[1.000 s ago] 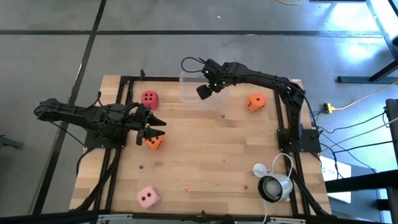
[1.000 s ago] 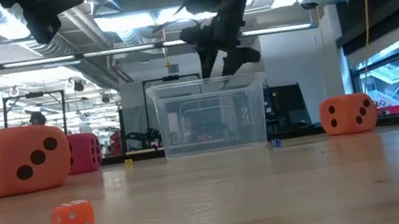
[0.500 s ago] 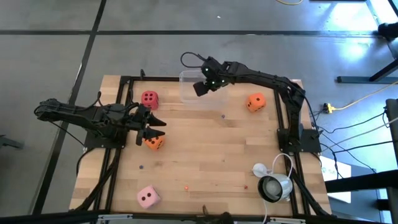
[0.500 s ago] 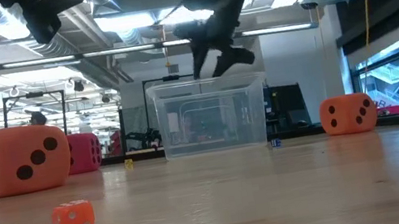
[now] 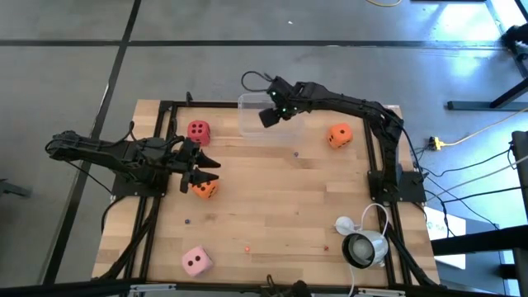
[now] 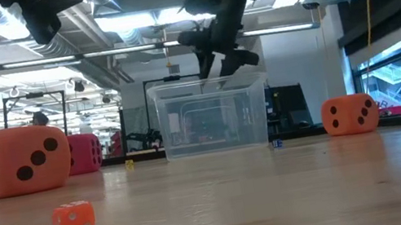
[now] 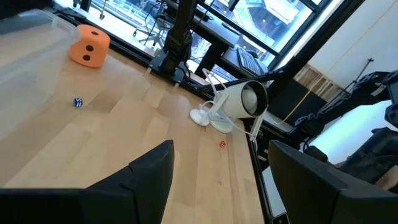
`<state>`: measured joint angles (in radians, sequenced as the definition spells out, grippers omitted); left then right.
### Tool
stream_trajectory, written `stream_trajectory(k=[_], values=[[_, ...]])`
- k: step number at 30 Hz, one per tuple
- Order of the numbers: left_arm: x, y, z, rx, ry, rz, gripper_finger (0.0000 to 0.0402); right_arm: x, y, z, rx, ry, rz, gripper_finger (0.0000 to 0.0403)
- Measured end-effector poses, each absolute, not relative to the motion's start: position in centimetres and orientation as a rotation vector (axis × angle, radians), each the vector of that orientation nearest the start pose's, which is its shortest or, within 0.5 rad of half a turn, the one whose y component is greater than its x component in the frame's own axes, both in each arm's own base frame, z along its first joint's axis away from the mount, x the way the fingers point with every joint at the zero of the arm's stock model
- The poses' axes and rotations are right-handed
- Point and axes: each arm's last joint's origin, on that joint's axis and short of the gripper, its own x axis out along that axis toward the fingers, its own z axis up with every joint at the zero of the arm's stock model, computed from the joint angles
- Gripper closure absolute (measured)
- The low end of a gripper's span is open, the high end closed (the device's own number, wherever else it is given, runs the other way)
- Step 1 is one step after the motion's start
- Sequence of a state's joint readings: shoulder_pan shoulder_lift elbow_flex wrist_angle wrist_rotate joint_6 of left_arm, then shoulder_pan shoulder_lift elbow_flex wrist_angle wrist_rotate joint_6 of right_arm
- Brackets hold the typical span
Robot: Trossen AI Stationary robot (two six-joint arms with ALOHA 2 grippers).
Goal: Pick & Place Dice
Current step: Put the small green dice into the transparent bin
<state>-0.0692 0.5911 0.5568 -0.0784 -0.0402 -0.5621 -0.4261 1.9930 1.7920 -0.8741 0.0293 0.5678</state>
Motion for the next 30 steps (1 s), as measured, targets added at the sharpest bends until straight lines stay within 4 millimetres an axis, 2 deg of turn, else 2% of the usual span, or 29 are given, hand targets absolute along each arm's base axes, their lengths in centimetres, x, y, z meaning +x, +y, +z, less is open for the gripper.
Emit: stream_trajectory(k=[7, 11, 14, 16, 18, 21, 26, 30], values=[[14.4, -0.9, 29.1, -0.559, 0.118, 0.004, 0.0148, 38.8, -17.5, 26.9, 0.767, 0.919, -0.722, 0.0197], [14.4, -0.9, 29.1, -0.572, 0.118, 0.004, 0.0148, 37.8, -16.9, 26.4, 0.826, 0.973, -0.929, 0.0197], [14.4, -0.9, 29.1, -0.574, 0.116, 0.01, 0.0148, 38.4, -16.9, 26.6, 0.777, 0.971, -0.789, 0.0197], [14.4, -0.9, 29.1, -0.574, 0.115, 0.013, 0.0148, 38.4, -16.6, 26.6, 0.738, 0.975, -0.83, 0.0197], [14.4, -0.8, 29.1, -0.573, 0.114, 0.017, 0.0148, 38.2, -16.4, 26.5, 0.79, 0.974, -0.906, 0.0197], [14.4, -0.8, 29.1, -0.577, 0.114, 0.016, 0.0148, 38.3, -16.7, 26.6, 0.787, 0.987, -0.798, 0.0197], [14.4, -0.8, 29.1, -0.581, 0.114, 0.016, 0.0148, 36.6, -16.5, 26.1, 0.765, 1.063, -1.077, 0.0197], [14.4, -0.8, 29.1, -0.581, 0.114, 0.016, 0.0148, 35.8, -16.8, 26.0, 0.761, 1.12, -1.13, 0.0197]])
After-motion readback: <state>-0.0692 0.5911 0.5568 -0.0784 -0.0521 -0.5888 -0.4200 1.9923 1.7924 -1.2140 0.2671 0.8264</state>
